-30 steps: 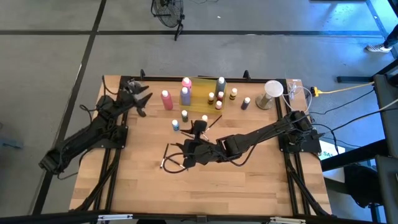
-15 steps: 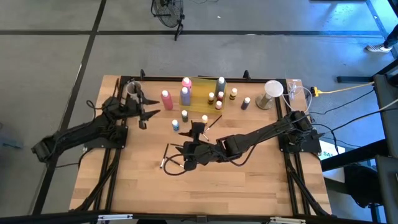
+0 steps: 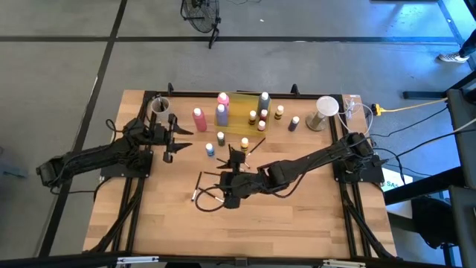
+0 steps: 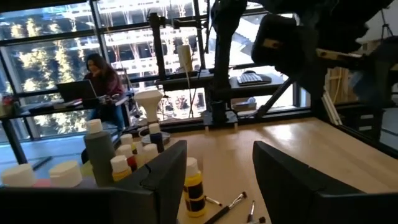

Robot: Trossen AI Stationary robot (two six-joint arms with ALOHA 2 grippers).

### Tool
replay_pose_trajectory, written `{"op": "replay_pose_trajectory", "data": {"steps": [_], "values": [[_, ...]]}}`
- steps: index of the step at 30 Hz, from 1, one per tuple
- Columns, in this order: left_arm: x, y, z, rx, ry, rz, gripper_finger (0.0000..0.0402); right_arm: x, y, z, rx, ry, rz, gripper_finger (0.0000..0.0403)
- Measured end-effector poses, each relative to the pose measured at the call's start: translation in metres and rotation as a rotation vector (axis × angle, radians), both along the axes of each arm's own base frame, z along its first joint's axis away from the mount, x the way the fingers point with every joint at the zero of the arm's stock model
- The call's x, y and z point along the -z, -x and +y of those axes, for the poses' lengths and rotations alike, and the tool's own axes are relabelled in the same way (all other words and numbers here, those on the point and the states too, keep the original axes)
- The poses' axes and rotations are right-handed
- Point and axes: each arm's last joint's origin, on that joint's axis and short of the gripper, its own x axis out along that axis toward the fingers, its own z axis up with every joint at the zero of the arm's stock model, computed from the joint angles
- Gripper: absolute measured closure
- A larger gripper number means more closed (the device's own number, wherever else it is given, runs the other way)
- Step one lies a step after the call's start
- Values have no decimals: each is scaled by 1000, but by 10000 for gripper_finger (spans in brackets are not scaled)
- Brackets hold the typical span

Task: Pick & Place Paint Supplies
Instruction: Put the small yellow paint bottle into the yellow bin

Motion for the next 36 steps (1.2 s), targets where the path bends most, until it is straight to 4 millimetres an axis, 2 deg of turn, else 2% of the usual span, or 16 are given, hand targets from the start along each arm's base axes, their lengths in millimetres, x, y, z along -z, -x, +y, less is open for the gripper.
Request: {"op": "replay_pose_trajectory", "data": {"steps": [5, 10, 15, 18, 22, 25, 30, 36], "values": [[0, 0, -1, 4, 0, 0, 221, -21, 10, -5, 145, -125, 109, 125], [-1, 0, -1, 3, -3, -6, 221, -39, 24, -21, 380, -269, 206, 125], [0, 0, 0, -3, -9, -3, 221, -38, 33, -58, 686, -455, 307, 126], [1, 0, 0, -10, -23, 7, 221, -31, 32, -86, 801, -526, 356, 126], [1, 0, 0, -13, -37, 8, 221, -28, 26, -120, 834, -564, 369, 126], [1, 0, 0, -14, -38, 8, 221, -29, 23, -137, 815, -544, 360, 126], [1, 0, 0, -14, -38, 8, 221, -29, 21, -148, 781, -547, 365, 126], [2, 0, 0, -14, -31, 18, 221, -17, 20, -147, 771, -542, 374, 126]]}}
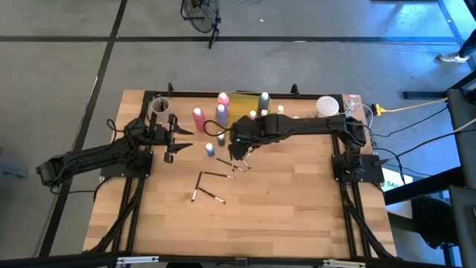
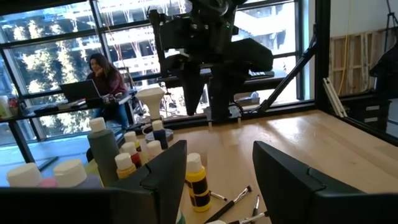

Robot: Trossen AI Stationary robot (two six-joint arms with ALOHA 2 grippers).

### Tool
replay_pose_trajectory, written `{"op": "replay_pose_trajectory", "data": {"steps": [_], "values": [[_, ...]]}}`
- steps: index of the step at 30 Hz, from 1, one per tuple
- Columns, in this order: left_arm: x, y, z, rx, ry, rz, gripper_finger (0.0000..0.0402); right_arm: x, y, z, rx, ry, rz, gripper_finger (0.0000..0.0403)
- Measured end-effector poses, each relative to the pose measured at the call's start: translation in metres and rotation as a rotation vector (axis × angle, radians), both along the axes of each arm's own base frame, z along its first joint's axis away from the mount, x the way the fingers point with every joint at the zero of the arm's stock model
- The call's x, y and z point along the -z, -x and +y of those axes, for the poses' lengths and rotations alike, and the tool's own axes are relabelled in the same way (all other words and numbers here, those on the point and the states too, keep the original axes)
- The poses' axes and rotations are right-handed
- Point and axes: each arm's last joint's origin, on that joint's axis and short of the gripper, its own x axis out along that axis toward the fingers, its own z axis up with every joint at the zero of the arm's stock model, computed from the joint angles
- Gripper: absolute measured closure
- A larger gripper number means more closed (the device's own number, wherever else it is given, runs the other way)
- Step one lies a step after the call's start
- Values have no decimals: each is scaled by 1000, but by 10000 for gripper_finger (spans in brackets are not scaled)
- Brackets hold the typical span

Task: Pick & Place Paint Supplies
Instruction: Put the small yellow paint bottle into the yellow bin

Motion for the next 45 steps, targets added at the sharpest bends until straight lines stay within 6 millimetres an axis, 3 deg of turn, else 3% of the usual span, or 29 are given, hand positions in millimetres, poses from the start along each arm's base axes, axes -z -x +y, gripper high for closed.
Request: {"op": "replay_pose_trajectory", "data": {"steps": [7, 20, 33, 45], "values": [[1, 0, 0, -1, 8, 13, 221, 13, -13, 2, -42, 33, -114, 126], [1, 0, 0, -1, 5, 9, 221, 14, -14, 7, -183, 118, -82, 126], [2, 0, 0, -1, 10, 17, 221, 11, -15, 3, -138, 231, -87, 126], [2, 0, 0, 13, 186, 16, 221, 13, -15, 22, -282, 48, -97, 126]]}}
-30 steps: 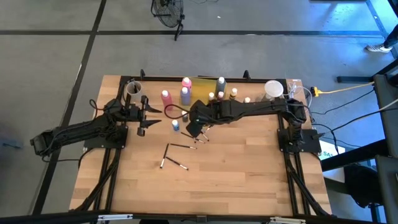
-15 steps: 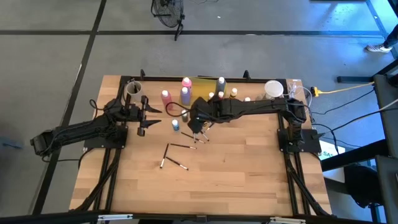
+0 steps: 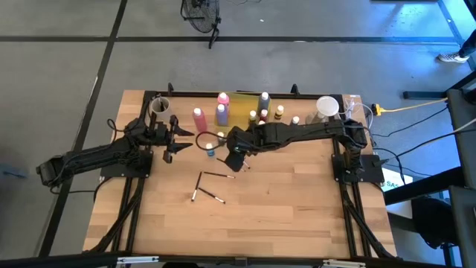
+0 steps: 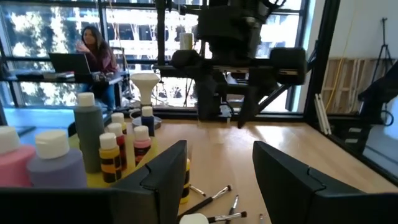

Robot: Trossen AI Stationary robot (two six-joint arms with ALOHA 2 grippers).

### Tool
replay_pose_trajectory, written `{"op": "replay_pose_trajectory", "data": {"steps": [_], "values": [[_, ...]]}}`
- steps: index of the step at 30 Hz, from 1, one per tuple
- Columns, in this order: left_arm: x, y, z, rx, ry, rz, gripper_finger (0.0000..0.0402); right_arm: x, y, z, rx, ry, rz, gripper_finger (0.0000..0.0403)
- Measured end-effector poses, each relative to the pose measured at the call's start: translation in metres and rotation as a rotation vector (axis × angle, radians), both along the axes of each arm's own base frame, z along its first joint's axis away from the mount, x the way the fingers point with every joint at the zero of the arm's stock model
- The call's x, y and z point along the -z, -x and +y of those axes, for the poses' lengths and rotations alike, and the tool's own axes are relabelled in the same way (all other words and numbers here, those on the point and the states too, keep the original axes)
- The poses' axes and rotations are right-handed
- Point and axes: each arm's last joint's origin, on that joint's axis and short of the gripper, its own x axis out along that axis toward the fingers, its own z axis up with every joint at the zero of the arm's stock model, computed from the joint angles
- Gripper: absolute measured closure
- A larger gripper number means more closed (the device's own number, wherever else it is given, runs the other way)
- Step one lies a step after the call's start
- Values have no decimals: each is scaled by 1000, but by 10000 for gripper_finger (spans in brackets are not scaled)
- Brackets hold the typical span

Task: Pick & Place Paint Supplies
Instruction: Put the small yellow paint bottle into the yellow bin

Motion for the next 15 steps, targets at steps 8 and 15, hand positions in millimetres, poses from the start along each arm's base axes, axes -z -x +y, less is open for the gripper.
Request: {"op": "replay_pose_trajectory", "data": {"steps": [8, 15], "values": [[0, -1, -2, 29, 34, 0, 211, -5, 1, 1, 24, -21, -27, 126], [0, -4, -10, 97, 14, 0, 165, -7, -3, -1, 33, -32, -68, 126]]}}
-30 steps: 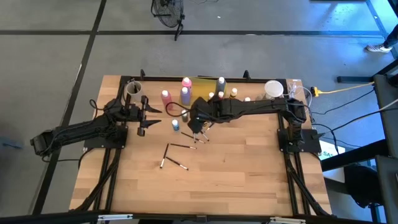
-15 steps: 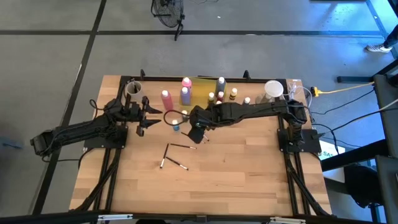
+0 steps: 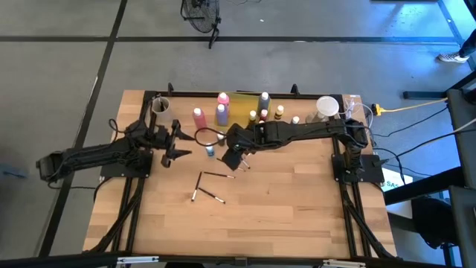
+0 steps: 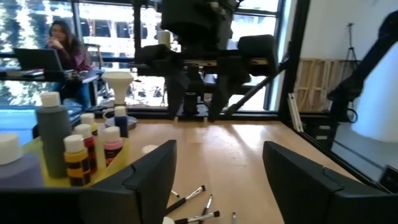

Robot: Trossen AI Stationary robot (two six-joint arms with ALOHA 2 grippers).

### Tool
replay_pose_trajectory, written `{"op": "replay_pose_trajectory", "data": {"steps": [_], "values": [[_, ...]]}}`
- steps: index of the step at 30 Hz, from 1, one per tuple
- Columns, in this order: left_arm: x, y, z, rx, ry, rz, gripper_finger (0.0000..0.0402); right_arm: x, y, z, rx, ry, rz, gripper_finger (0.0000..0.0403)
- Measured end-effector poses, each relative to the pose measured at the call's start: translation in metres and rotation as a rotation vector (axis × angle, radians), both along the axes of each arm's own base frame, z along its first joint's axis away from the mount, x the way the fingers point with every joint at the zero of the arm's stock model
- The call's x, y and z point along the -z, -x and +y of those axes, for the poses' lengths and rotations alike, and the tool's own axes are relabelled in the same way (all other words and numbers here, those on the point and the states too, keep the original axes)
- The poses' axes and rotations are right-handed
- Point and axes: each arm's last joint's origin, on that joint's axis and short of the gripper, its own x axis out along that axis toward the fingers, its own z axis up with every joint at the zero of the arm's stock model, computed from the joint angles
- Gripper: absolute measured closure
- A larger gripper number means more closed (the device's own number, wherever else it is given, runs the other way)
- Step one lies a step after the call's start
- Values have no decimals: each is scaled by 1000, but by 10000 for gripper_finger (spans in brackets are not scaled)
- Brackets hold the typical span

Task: Pick & Place Paint Supplies
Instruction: Put the small yellow paint bottle into the yellow bin

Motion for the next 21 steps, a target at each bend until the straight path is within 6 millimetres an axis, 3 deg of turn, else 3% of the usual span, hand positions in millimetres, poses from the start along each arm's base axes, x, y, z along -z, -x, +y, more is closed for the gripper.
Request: {"op": "replay_pose_trajectory", "data": {"steps": [7, 13, 21], "values": [[0, -1, -3, 24, -42, -9, 151, 2, 3, 1, 10, 11, 38, 127], [0, -1, -3, 18, -41, -5, 151, 6, 10, -19, 113, 5, 110, 142], [0, -1, -3, 14, -70, -8, 151, 9, 17, -39, 126, -19, 189, 153]]}}
